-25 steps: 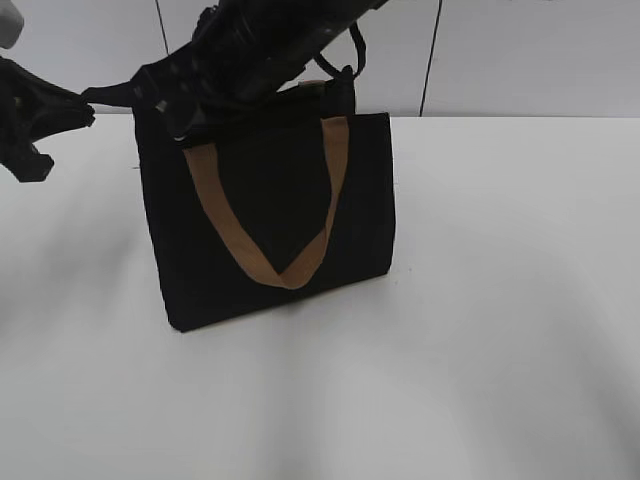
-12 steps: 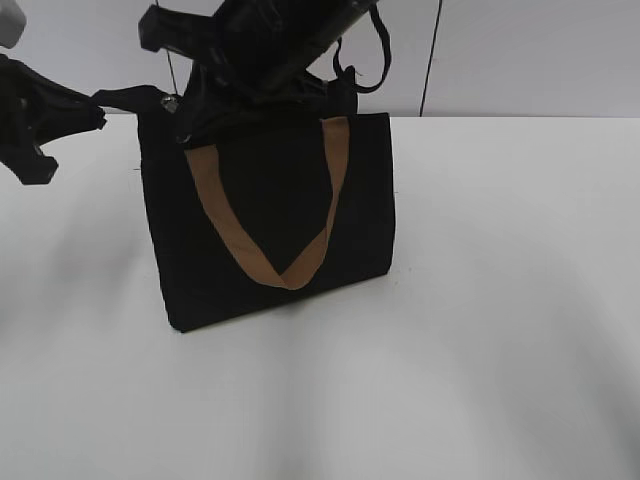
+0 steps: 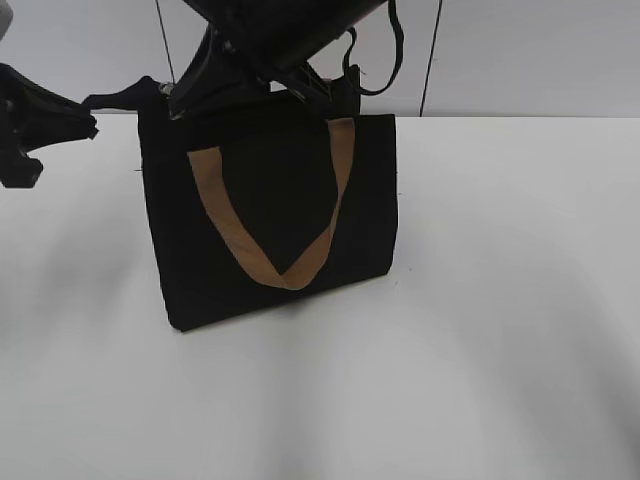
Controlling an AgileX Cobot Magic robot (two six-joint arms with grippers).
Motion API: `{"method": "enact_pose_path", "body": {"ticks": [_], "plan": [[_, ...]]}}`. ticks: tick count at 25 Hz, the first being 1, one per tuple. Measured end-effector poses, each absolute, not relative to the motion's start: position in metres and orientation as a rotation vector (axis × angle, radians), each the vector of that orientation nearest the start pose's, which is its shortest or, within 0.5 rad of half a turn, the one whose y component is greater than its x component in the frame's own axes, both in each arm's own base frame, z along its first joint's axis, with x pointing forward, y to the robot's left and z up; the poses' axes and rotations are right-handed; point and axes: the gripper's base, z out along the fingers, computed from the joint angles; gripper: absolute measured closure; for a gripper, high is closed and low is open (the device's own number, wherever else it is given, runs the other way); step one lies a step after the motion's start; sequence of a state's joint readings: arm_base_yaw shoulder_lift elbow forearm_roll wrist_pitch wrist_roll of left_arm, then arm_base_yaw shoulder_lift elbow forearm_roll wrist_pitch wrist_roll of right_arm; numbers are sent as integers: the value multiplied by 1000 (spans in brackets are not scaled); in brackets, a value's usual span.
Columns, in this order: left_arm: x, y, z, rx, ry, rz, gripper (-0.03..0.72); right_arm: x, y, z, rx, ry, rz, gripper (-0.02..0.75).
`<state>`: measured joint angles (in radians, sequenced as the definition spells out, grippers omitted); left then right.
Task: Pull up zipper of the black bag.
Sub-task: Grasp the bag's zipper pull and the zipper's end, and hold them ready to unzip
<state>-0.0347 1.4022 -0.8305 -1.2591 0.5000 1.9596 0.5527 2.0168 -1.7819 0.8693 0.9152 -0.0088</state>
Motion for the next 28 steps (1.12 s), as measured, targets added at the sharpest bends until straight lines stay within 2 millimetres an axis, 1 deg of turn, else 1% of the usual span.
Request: {"method": "enact_pose_path", "body": {"ticks": [3, 6, 10, 15, 17, 19, 25, 28], "plan": [[280, -50, 271, 1014, 1861, -96, 661, 359, 286, 293, -248, 2598, 1290, 752], [275, -50, 277, 1003, 1864, -108, 661, 361, 284, 293, -270, 2585, 1288, 752], [269, -51, 274, 1027, 1927, -150, 661, 364, 278, 293, -286, 2580, 1297, 752], [265, -50, 272, 1037, 1987, -147, 661, 369, 271, 294, -277, 2577, 1299, 752], [267, -42, 271, 1017, 2004, -90, 662, 375, 262, 293, -282, 2563, 1252, 752], [268, -39, 271, 1008, 2014, -72, 662, 381, 253, 292, -286, 2556, 1195, 752], [268, -36, 270, 1012, 2018, -54, 662, 386, 247, 293, -325, 2520, 1090, 752], [268, -36, 270, 1013, 2019, -53, 662, 389, 244, 291, -384, 2495, 1009, 752]]}}
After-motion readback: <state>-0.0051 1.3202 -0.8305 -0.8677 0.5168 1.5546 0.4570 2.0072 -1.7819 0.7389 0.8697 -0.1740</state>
